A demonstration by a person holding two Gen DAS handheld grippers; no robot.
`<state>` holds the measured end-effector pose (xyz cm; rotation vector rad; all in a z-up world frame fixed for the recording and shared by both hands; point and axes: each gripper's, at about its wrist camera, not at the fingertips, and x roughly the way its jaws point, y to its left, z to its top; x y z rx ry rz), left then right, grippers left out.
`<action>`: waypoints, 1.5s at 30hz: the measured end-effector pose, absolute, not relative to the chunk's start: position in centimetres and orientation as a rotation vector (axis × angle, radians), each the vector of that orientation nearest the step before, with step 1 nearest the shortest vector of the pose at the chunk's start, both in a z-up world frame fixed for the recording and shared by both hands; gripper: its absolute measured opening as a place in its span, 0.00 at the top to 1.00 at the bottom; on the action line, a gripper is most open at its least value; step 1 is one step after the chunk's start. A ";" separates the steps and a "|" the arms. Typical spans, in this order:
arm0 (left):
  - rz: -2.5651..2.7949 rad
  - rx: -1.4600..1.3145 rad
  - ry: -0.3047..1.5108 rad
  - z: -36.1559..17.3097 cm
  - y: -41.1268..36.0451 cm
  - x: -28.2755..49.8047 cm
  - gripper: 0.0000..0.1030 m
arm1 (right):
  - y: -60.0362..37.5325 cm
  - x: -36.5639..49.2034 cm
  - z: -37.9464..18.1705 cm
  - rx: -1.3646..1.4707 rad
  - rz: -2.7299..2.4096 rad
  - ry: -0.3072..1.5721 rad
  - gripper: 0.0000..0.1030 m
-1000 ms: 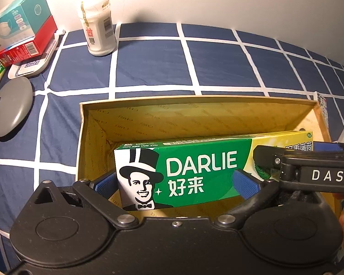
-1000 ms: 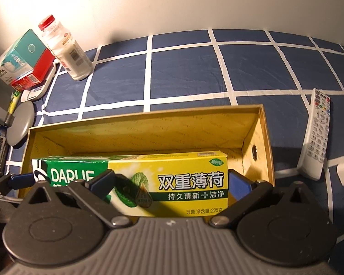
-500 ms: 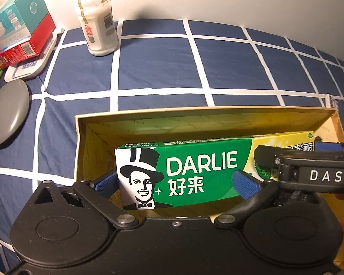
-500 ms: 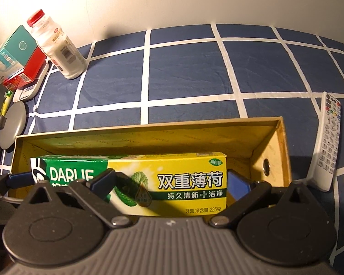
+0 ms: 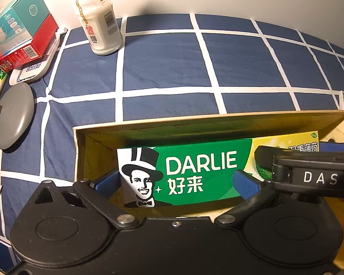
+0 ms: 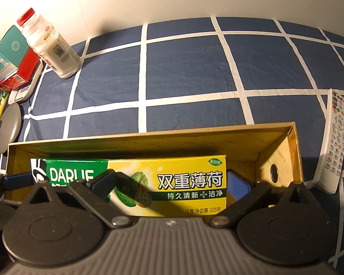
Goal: Organize objects
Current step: 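Lower the toothpaste box into the cardboard box and open the left tool, then move the right tool to the white air-conditioner remote and close on it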
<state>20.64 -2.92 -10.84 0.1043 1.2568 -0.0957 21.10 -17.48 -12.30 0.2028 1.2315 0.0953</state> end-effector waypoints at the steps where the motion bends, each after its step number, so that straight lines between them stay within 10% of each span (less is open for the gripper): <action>1: -0.092 0.108 1.258 -10.9 -3.0 20.7 0.00 | -17.5 21.2 -12.4 0.204 0.094 1.235 0.03; 45: -0.296 0.130 1.161 -3.4 -9.3 9.7 0.00 | -25.0 8.6 -4.1 0.332 -0.025 1.070 0.02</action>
